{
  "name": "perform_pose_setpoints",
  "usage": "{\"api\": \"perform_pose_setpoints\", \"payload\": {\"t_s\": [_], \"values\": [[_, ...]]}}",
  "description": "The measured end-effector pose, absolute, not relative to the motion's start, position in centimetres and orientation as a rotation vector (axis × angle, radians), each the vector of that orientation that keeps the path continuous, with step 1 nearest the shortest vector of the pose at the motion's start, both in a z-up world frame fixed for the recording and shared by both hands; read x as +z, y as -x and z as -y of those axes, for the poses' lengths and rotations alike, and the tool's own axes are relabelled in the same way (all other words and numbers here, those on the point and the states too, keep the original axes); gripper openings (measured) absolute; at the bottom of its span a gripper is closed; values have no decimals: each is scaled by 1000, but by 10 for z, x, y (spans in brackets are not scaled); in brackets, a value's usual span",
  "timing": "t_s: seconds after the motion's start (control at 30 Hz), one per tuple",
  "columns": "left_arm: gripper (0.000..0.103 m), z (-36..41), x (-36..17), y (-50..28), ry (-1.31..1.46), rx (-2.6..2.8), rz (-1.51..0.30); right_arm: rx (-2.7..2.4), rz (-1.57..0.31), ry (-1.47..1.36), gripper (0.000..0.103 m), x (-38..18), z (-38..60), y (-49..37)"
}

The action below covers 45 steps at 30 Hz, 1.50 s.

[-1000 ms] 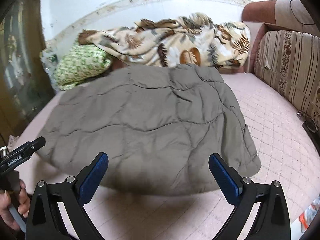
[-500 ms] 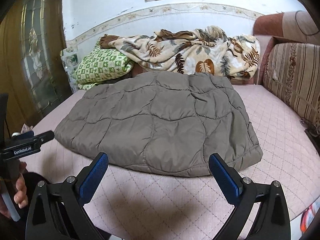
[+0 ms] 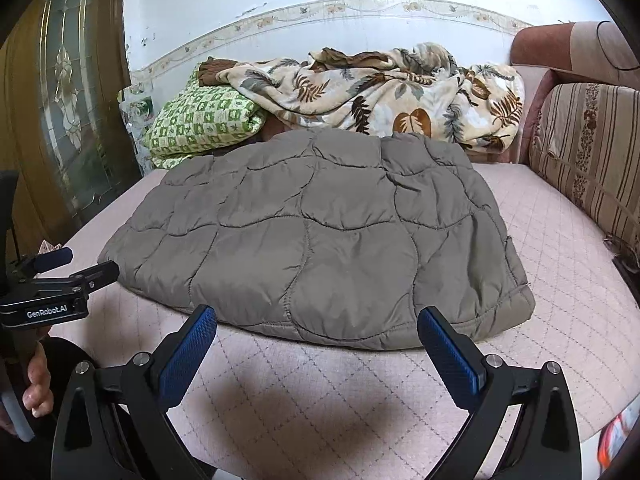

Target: Fold large clothes

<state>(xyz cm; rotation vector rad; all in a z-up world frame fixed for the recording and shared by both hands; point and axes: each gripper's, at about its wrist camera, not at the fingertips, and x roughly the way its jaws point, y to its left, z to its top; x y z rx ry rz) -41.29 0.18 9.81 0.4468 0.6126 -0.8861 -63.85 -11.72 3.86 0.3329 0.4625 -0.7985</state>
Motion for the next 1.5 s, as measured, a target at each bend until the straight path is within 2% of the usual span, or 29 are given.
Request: {"api": "perform_pose_setpoints", "payload": {"t_s": [0.3,0.5,1.5], "values": [[103,-9,108,418,-442,-849,-554,-806,-442,-285,102,42,107,636],[103,-17,118,428,-418,-859,-488,-821,-339,-164,102,59,80,642],[103,-12,107,423,-449,-841,-519,-807,-401,-208,103,50,87,634]]}}
